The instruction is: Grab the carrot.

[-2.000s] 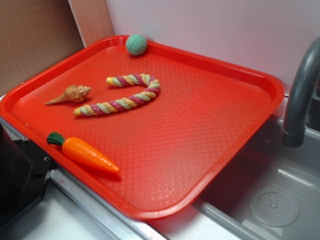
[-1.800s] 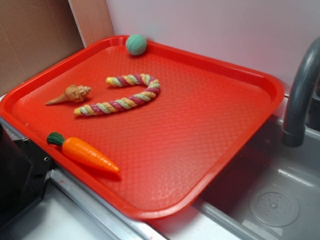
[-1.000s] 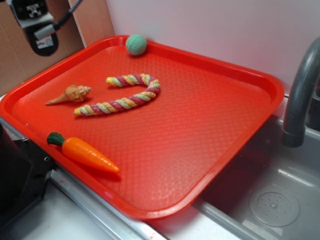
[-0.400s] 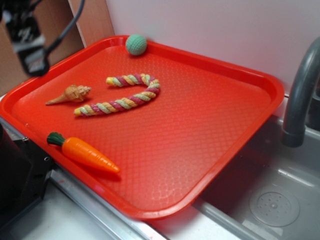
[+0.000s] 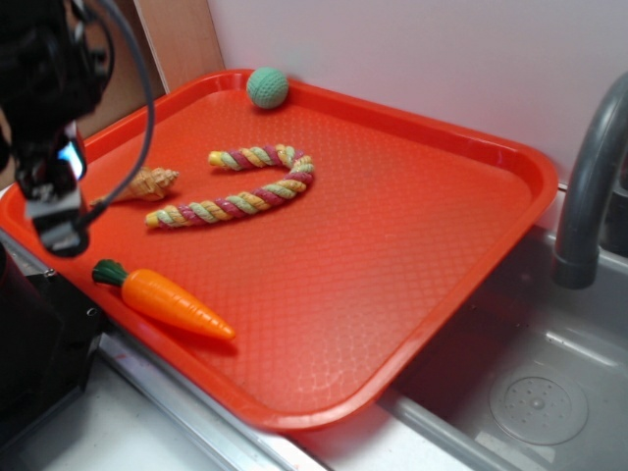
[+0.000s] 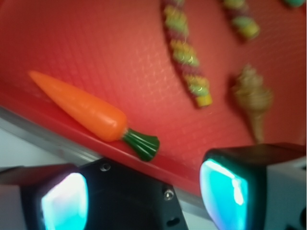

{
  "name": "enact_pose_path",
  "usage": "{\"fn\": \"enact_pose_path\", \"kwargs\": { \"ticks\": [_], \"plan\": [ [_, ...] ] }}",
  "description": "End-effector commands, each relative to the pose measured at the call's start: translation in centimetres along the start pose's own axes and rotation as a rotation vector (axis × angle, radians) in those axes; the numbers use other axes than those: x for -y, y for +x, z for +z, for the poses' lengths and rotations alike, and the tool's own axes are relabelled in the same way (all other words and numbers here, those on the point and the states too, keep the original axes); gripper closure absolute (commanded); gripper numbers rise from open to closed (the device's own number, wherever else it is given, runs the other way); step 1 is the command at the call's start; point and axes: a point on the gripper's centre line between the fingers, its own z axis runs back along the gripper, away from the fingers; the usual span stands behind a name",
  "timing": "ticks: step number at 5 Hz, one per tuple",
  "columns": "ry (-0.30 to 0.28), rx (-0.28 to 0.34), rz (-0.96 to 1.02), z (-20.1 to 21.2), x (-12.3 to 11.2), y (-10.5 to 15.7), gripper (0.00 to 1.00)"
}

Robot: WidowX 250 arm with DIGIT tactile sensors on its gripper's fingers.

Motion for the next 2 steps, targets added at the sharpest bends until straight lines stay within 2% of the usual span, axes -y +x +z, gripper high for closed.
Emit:
{"fn": "enact_pose_path", "kwargs": {
  "ticks": [1, 2],
  "plan": [
    [-0.007, -0.037, -0.142, -3.6, 1.0, 3.9, 0.00],
    [0.006, -0.076, -0.254, -5.4, 2.7, 5.8, 0.00]
  ]
}}
